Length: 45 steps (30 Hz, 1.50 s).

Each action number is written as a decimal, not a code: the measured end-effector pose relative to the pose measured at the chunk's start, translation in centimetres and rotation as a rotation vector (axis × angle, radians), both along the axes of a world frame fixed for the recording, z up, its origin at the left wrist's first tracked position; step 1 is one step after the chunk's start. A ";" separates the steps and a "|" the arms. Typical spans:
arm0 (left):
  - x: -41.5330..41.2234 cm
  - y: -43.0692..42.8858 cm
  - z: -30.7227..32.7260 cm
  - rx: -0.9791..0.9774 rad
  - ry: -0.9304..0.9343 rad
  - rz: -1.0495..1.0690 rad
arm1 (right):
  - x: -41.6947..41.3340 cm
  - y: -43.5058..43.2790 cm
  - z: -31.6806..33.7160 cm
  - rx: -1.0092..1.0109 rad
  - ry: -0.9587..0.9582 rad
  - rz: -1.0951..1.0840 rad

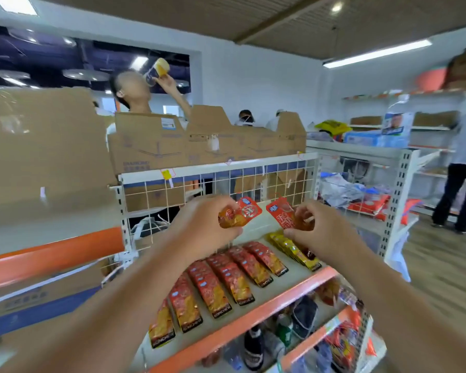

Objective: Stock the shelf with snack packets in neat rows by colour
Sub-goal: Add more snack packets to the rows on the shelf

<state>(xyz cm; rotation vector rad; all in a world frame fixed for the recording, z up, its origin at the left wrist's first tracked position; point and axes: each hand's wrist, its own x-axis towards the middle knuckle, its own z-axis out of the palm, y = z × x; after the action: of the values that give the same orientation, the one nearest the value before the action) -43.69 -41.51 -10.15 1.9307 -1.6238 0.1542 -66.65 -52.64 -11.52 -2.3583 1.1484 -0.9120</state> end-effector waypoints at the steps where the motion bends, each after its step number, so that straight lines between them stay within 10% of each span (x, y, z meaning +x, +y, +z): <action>1: -0.8 -0.9 -1.1 0.004 -0.007 -0.007 | -0.9 -0.5 -0.7 0.010 0.002 -0.020; 23: 4.2 -15.1 -24.4 -0.138 0.097 -0.014 | 7.4 -16.0 -18.9 0.191 0.171 -0.073; 45: 0.5 -16.5 -33.5 -0.137 -0.026 0.364 | 13.1 -24.1 -27.6 0.167 0.471 0.181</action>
<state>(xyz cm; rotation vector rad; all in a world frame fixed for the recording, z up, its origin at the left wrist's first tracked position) -43.19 -58.04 -43.64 2.1048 -1.2279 0.4260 -53.54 -76.77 -39.11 -2.5533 1.0939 -0.1907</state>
